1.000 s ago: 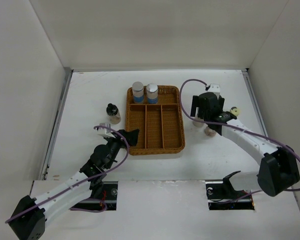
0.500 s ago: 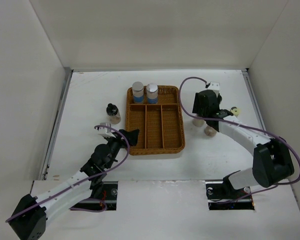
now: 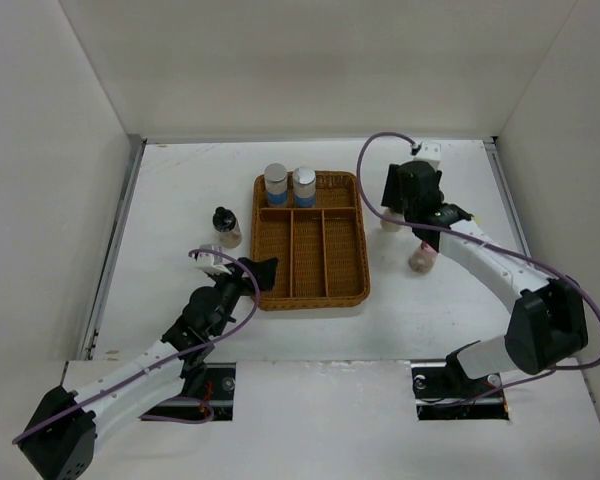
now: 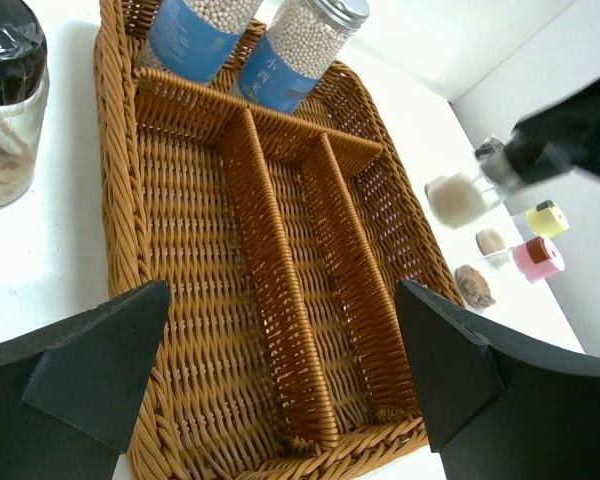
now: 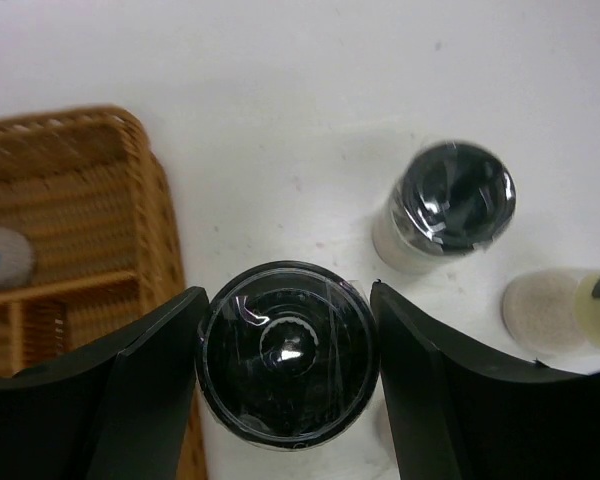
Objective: Organize the condiment bottles
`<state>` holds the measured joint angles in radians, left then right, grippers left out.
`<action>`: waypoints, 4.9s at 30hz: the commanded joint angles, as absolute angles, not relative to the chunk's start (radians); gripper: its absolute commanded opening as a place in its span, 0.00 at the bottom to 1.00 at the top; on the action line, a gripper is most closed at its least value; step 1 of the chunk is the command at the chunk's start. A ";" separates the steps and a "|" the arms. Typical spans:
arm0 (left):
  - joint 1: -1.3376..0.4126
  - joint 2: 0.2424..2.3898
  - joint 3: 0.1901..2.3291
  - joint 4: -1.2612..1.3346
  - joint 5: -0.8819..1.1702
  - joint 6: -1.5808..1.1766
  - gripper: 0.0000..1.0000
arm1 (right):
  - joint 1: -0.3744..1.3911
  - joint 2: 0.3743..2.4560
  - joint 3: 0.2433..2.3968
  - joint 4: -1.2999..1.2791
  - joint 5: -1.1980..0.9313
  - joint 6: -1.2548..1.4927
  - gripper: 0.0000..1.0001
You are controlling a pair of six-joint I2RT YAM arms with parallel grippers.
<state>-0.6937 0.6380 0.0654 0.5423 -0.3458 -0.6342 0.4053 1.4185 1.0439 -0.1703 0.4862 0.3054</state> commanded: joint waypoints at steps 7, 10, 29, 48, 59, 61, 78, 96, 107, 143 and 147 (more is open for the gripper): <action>-0.683 0.704 0.063 0.652 -0.337 -0.632 1.00 | 0.488 1.521 1.389 -0.089 0.440 0.262 0.52; -0.696 0.736 0.066 0.678 -0.339 -0.618 1.00 | 0.505 1.621 1.498 -0.091 0.427 0.244 0.52; -0.712 0.871 0.109 0.709 -0.402 -0.632 1.00 | 0.548 1.965 1.692 -0.097 0.362 0.233 0.55; -0.941 0.911 0.291 0.574 -0.627 -0.474 1.00 | 0.555 1.732 1.458 0.006 0.345 0.258 0.89; -0.877 0.838 0.480 0.289 -0.660 -0.446 0.13 | 0.531 1.300 0.919 0.251 0.307 0.356 0.73; -0.837 0.856 0.535 0.195 -0.678 -0.448 0.06 | 0.536 1.264 0.856 0.275 0.299 0.400 0.52; -0.369 1.271 0.730 0.081 -0.585 -0.456 0.71 | 0.700 1.287 0.698 0.451 0.339 0.411 0.48; -0.363 1.414 0.787 0.143 -0.572 -0.433 0.60 | 0.709 1.336 0.718 0.451 0.337 0.399 0.49; -0.502 1.154 0.782 0.101 -0.687 -0.370 0.33 | 0.709 1.330 0.712 0.454 0.341 0.397 0.55; -0.694 1.448 0.805 0.337 -0.630 -0.318 0.65 | 0.705 1.305 0.677 0.491 0.394 0.397 0.76; -0.708 1.384 0.763 0.370 -0.627 -0.322 0.73 | 0.696 1.278 0.661 0.499 0.413 0.393 0.80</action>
<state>-0.6960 1.4628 0.7822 0.2722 -0.6315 -0.3218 0.6952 1.3262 0.6670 0.4309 0.3775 0.3969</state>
